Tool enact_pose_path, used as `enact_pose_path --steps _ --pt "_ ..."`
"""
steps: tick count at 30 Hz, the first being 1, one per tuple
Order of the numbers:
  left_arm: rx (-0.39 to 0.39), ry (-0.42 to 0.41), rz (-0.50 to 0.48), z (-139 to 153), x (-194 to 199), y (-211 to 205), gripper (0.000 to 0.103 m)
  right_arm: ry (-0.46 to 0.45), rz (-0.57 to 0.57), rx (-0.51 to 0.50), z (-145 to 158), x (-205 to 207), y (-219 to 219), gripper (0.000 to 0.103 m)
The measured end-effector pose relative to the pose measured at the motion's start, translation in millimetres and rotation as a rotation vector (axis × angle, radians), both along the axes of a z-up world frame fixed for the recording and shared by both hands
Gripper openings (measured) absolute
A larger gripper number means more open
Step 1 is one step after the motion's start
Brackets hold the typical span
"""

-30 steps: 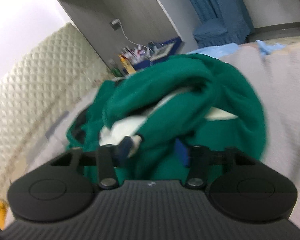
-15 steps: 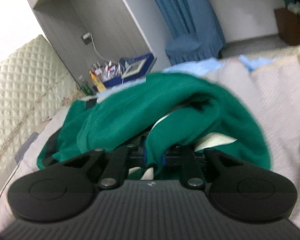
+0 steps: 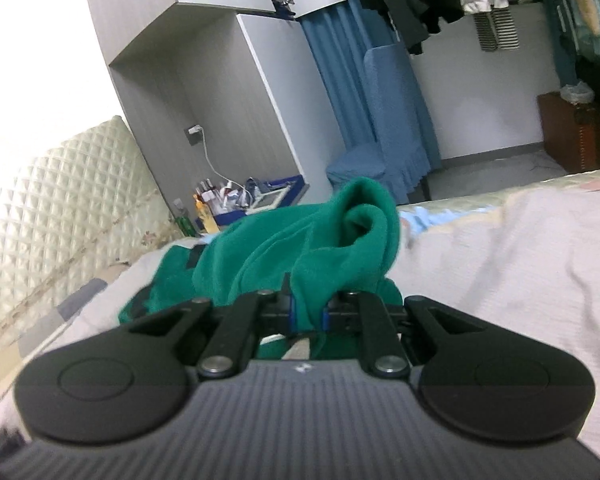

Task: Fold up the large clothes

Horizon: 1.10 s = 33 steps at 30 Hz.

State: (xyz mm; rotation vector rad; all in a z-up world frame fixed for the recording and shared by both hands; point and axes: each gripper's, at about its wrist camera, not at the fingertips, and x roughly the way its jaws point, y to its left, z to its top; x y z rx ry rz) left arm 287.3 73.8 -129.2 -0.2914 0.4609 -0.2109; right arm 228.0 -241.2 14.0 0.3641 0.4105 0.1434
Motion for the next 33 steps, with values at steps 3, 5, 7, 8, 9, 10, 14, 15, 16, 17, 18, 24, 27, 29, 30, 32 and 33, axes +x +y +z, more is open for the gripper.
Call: enact_pose_path --steps 3,5,7,8,9,10,14,15,16,17,18,24,27,29,30,32,33 --pt "0.017 -0.006 -0.046 2.1 -13.0 -12.7 0.103 -0.01 -0.01 -0.028 -0.2 -31.8 -16.9 0.014" --pt "0.021 -0.005 -0.069 3.1 -21.7 -22.2 0.103 0.002 -0.03 -0.022 -5.8 -50.2 -28.2 0.014" --pt "0.024 0.001 -0.112 3.5 -29.8 -33.8 0.103 0.043 -0.058 -0.017 -20.6 -61.7 -38.0 0.014" --pt "0.032 0.003 -0.13 3.3 -32.1 -40.3 0.103 0.07 -0.065 -0.008 -31.8 -64.2 -41.9 0.015" --pt "0.047 0.002 -0.147 3.1 -35.7 -47.6 0.103 0.106 -0.073 0.004 -44.3 -64.8 -45.1 0.015" --pt "0.065 -0.001 -0.163 3.4 -38.8 -54.9 0.103 0.173 -0.084 0.055 -62.2 -63.8 -52.5 0.016" --pt "0.065 -0.006 -0.232 -0.4 -47.6 -76.3 0.102 0.372 -0.095 0.245 -107.5 -54.7 -71.4 0.024" --pt "0.069 -0.007 -0.244 -1.2 -48.2 -80.9 0.102 0.402 -0.102 0.263 -113.7 -52.9 -74.3 0.024" --pt "0.081 -0.013 -0.246 -1.8 -49.3 -85.6 0.102 0.435 -0.107 0.293 -120.7 -49.4 -78.6 0.025" --pt "0.093 -0.022 -0.25 -1.6 -50.3 -90.4 0.1 0.447 -0.109 0.317 -125.1 -47.1 -81.9 0.029" --pt "0.102 -0.033 -0.252 -0.8 -51.1 -95.2 0.098 0.447 -0.115 0.333 -127.2 -42.6 -83.3 0.031" --pt "0.108 -0.094 -0.246 9.9 -37.9 -121.5 0.082 0.429 -0.22 0.349 -140.7 -30.4 -105.6 0.063" --pt "0.144 -0.1 -0.298 13.1 -28.5 -143.3 0.07 0.402 -0.285 0.339 -141.7 -31.5 -116.7 0.063" --pt "0.196 -0.09 -0.314 11.2 -20.6 -161.1 0.066 0.381 -0.303 0.337 -142.7 -29.5 -123.8 0.063" --pt "0.236 -0.089 -0.304 8.7 -16.8 -170.8 0.065 0.376 -0.307 0.335 -143.4 -31.9 -122.1 0.063" --pt "0.328 -0.087 -0.269 2.3 -10.4 -188.1 0.062 0.369 -0.309 0.314 -144.5 -29.5 -121.6 0.063" --pt "0.357 -0.086 -0.259 -0.6 -8.2 -192.9 0.061 0.371 -0.305 0.304 -145.5 -28.4 -120.8 0.063"
